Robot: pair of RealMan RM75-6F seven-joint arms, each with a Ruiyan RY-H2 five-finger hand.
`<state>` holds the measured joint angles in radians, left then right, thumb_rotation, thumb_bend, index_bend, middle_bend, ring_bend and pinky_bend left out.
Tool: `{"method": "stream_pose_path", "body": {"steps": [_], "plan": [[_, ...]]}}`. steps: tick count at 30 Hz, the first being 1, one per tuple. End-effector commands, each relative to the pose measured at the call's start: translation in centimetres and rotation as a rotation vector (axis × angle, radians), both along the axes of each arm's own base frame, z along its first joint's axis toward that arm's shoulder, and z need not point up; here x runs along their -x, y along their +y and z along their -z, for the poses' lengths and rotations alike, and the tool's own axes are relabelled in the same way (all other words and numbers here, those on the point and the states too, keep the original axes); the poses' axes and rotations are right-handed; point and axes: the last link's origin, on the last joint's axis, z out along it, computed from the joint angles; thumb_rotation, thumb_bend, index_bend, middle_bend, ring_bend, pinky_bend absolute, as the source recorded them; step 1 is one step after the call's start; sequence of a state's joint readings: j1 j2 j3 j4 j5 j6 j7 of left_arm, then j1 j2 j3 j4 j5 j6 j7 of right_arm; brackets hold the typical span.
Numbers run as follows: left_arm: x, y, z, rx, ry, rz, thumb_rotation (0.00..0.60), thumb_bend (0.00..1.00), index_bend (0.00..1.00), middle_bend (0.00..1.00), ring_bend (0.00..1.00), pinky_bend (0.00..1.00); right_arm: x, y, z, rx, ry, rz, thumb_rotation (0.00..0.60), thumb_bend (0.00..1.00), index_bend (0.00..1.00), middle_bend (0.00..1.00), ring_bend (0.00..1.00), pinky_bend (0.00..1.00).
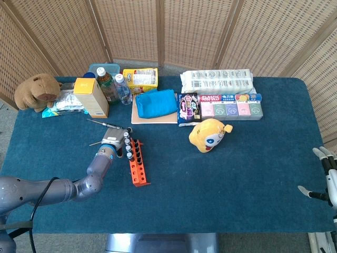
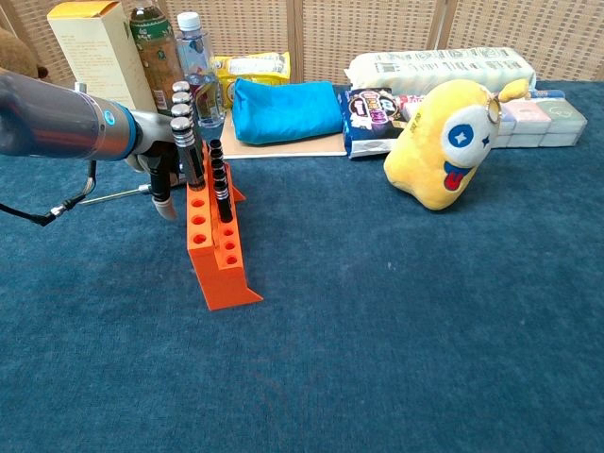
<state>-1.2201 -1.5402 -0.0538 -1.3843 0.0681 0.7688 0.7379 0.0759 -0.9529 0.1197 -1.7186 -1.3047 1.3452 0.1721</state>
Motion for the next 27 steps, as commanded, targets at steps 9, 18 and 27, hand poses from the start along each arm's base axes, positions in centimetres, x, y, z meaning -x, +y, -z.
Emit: {"method": "stream_pose_path", "body": {"steps": [9,18,27], "plan": [[1.1,-0.4,-0.7,0.010,0.028,-0.034,0.600,0.18,0.13,1.00,1.00,1.00,-0.1,0.1,-0.1,0.002,-0.003,-0.005,0.600,0.00,0.09,0.05,0.01,0.00],[0.7,-0.1,-1.7,-0.015,-0.020,-0.017,0.600,0.19,0.13,1.00,1.00,1.00,-0.1,0.1,0.0,-0.001,-0.004,-0.005,0.600,0.00,0.09,0.05,0.01,0.00],[0.9,-0.1,-1.1,-0.021,-0.021,0.018,0.600,0.19,0.13,1.00,1.00,1.00,-0.2,0.1,0.0,-0.001,-0.007,-0.009,0.600,0.00,0.09,0.05,0.01,0.00]]}}
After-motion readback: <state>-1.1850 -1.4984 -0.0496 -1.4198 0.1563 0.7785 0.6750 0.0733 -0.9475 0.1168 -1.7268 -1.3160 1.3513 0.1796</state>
